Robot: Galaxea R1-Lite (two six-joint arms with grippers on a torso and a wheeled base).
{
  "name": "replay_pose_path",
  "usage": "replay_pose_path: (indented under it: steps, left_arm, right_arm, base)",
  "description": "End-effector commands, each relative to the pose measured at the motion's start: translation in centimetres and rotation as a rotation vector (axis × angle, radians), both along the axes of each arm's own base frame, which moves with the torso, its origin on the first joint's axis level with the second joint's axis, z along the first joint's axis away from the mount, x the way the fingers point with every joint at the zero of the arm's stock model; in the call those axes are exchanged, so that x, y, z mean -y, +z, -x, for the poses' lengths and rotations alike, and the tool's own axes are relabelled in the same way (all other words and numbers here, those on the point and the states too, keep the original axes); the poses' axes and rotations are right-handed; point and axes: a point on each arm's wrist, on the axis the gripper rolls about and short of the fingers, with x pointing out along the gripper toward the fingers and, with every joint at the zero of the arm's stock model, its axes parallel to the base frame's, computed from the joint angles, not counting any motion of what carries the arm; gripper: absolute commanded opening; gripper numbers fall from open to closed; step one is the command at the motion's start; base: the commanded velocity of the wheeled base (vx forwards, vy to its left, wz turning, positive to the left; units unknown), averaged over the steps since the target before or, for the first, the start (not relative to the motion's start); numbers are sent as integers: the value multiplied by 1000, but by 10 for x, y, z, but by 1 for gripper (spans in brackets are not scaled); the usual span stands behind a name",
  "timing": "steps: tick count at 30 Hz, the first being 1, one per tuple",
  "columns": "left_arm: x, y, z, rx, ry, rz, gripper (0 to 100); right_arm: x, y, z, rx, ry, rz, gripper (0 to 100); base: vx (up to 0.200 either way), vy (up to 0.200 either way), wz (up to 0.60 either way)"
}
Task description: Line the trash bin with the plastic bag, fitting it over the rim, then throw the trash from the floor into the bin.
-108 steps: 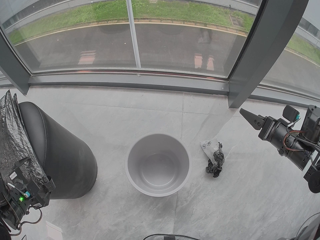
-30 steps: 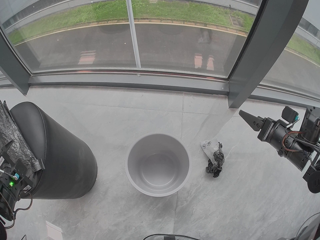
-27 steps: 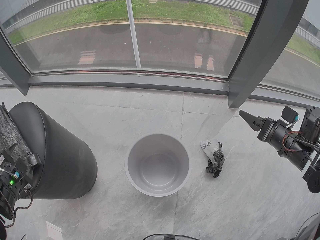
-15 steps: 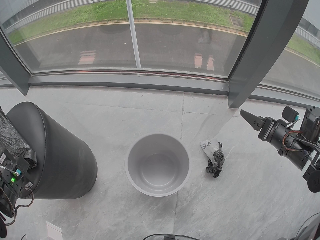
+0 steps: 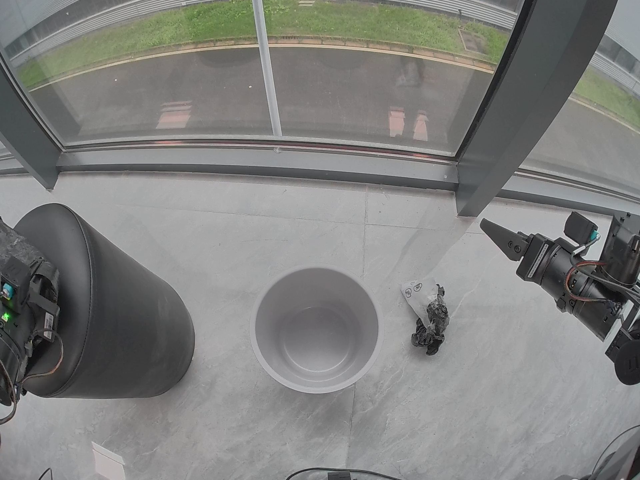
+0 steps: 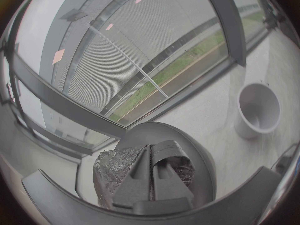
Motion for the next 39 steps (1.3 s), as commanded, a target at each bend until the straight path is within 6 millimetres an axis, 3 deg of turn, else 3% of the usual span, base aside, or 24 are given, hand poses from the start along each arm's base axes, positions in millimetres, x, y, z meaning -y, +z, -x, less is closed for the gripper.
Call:
replay_pose_path:
  steps: [1,10,16,18,25,32,39]
  left_arm:
    - [1,7,-4,51,-1,103,0]
    - [10,5,-14,116,-23,510,0]
    - [37,30,-14,209,-203,1057,0]
    - [41,33,-14,205,-221,1138,0]
    - [47,42,1,48,-427,1479,0]
    - [46,51,16,-144,-556,1677,0]
    - [51,55,10,-474,-657,1852,0]
  right_arm:
    - [0,-2,-1,-7,-2,3,100]
    - [-1,-5,-3,-18,0,7,100]
    - [-2,-10,-7,-26,-2,9,100]
    - [-2,-11,-8,-19,-3,9,100]
    - [-3,-15,-9,-9,-2,5,100]
    - [-4,-16,-9,-13,0,7,100]
    - [-9,-25,-7,-48,23,21,100]
  base:
    - [0,0,0]
    - [0,0,0]
    - [0,0,0]
    - [0,0,0]
    - [0,0,0]
    - [0,0,0]
    - [0,0,0]
